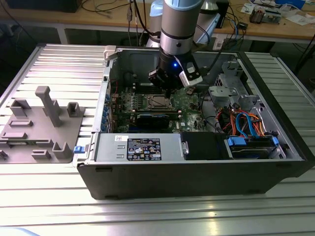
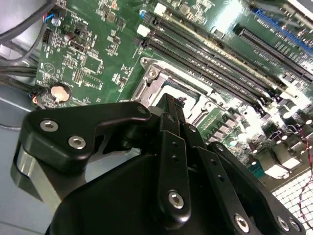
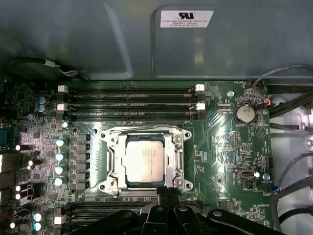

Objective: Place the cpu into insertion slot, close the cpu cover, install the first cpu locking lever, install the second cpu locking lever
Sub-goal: 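Install the second cpu locking lever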

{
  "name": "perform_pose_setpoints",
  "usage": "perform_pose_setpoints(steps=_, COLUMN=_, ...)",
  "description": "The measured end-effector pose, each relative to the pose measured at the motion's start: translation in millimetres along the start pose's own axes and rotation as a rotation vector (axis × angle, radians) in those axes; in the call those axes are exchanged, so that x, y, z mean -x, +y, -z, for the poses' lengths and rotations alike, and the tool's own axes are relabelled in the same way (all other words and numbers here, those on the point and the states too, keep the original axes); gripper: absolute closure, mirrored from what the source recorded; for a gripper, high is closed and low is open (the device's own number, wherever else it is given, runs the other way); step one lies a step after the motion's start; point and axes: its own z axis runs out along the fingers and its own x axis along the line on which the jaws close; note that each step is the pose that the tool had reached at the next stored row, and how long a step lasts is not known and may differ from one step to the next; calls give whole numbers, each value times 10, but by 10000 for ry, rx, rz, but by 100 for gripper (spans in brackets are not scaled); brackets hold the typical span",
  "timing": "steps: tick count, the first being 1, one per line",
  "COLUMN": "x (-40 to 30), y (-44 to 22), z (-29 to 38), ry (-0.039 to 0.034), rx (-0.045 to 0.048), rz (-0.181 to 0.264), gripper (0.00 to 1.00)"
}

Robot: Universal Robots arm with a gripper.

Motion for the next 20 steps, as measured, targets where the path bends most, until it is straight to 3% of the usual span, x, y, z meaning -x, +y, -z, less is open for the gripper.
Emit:
perform_pose_setpoints(steps=1, x=-79, y=-58, z=-4, ry=4, rx=14, rz=43, gripper=89)
perform_pose_setpoints(steps=2, x=-141, y=-171, z=-13, ry=8, rx=191, rz=53, gripper=89)
perform_pose_setpoints(steps=3, x=-142, y=-222, z=-22, ry=8, rx=433, rz=49, gripper=89)
perform_pose_setpoints(steps=12, x=-249, y=-260, z=-45, ry=10, rx=464, rz=60, gripper=89)
perform_pose_setpoints(steps=20, x=-255, y=-261, z=-48, ry=10, rx=502, rz=60, gripper=89)
